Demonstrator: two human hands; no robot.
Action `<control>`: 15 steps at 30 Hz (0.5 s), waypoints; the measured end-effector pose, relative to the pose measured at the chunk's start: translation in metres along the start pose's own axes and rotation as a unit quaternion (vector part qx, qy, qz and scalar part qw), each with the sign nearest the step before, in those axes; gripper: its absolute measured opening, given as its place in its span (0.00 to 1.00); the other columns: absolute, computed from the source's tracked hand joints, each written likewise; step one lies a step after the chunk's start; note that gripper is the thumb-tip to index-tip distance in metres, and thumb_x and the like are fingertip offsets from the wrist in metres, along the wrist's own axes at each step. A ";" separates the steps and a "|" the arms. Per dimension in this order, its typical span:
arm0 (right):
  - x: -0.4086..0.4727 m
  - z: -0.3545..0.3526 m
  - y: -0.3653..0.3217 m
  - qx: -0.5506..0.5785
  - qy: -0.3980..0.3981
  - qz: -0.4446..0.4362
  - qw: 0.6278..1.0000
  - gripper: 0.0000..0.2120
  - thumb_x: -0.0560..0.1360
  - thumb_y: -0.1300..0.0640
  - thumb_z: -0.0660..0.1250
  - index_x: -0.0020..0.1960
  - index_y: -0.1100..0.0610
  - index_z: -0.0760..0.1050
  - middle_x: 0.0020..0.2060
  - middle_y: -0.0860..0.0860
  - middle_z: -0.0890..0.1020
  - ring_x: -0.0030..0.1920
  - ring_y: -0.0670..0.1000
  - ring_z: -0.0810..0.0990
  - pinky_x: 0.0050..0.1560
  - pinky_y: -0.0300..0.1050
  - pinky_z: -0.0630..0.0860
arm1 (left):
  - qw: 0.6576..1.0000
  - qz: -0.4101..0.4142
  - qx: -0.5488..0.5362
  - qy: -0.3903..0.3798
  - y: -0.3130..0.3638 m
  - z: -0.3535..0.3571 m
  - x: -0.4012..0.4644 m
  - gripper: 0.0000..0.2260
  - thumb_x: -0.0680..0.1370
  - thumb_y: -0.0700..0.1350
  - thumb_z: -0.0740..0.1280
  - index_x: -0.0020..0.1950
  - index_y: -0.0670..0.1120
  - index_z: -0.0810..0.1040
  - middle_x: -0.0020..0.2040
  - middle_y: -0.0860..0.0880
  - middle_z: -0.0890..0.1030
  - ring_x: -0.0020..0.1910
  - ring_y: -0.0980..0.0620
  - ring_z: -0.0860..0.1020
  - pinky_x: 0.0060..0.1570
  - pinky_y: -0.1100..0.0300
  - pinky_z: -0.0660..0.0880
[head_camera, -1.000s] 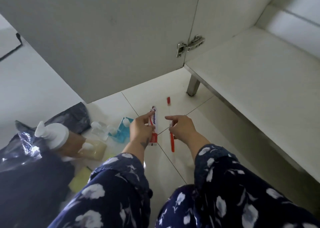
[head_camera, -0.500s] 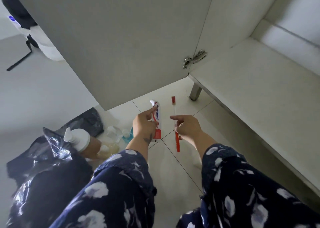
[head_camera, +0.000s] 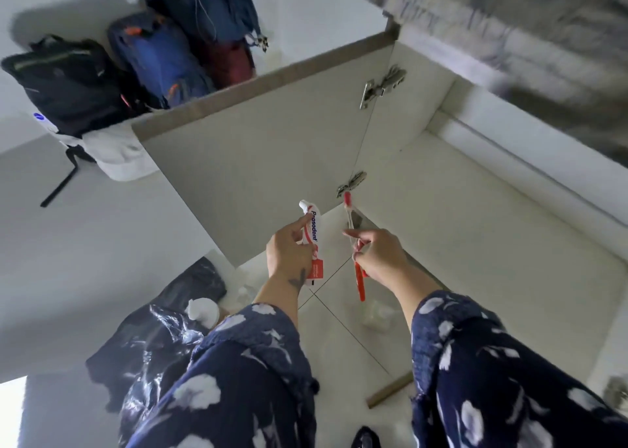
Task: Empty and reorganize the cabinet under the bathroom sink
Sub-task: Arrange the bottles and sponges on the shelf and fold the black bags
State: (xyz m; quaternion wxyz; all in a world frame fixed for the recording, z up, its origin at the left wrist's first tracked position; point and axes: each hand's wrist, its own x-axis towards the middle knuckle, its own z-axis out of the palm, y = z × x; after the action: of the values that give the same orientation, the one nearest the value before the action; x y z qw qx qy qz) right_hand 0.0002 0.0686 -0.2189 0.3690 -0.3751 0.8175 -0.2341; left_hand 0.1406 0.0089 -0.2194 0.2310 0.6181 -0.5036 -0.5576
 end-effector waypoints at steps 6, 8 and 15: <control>-0.071 -0.034 -0.077 0.044 0.046 0.014 0.998 0.23 0.76 0.67 0.62 0.64 0.45 0.75 0.56 0.45 0.80 0.33 0.45 0.76 0.39 0.44 0.80 | 0.999 0.022 0.031 -0.039 0.072 -0.054 -0.054 0.29 0.74 0.31 0.66 0.66 0.61 0.73 0.60 0.50 0.77 0.36 0.53 0.77 0.36 0.60 0.79; -0.095 -0.048 -0.098 0.055 0.060 0.014 0.997 0.23 0.76 0.67 0.62 0.64 0.45 0.75 0.60 0.47 0.79 0.34 0.44 0.78 0.40 0.43 0.80 | 0.998 0.032 0.041 -0.048 0.094 -0.071 -0.074 0.29 0.75 0.32 0.66 0.67 0.60 0.73 0.61 0.50 0.77 0.37 0.52 0.78 0.38 0.59 0.79; -0.160 -0.109 -0.156 0.092 0.109 0.004 0.990 0.23 0.77 0.68 0.62 0.65 0.47 0.74 0.63 0.49 0.77 0.40 0.44 0.79 0.45 0.40 0.81 | 0.988 0.110 0.074 -0.074 0.167 -0.104 -0.125 0.27 0.76 0.33 0.66 0.69 0.58 0.71 0.61 0.48 0.77 0.37 0.55 0.76 0.32 0.65 0.72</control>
State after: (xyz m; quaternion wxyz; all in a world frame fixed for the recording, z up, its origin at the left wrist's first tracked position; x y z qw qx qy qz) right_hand 0.0556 0.1112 0.0199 0.3122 -0.3082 0.8292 -0.3464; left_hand 0.1916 0.0257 0.0075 0.2065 0.5312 -0.6245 -0.5341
